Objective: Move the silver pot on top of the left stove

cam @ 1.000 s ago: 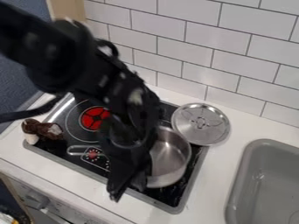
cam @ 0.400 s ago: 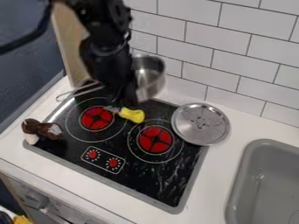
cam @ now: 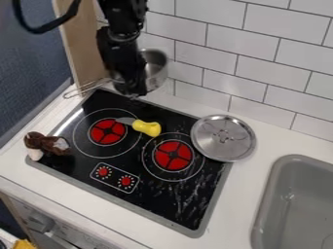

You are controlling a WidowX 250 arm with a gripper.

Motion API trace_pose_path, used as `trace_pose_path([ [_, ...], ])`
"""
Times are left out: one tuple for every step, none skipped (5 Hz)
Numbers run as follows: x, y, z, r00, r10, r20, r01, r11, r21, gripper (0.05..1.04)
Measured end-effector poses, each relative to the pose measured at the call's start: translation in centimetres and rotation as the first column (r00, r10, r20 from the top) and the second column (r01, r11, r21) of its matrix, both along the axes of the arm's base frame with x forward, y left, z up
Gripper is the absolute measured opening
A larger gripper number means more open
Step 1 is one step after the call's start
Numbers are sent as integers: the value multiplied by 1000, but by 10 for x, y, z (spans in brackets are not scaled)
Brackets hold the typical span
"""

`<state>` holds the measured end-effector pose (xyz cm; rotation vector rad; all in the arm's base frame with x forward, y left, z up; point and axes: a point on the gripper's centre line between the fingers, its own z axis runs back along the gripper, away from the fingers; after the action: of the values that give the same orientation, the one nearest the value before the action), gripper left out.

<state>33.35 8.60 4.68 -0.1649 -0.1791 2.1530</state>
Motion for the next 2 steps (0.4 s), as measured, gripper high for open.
trace_pose_path([
  [-8, 14, -7, 1000, 27, -6, -27, 999, 34, 80],
  [-14, 33, -6, 996, 84, -8, -83, 994, 74, 80],
])
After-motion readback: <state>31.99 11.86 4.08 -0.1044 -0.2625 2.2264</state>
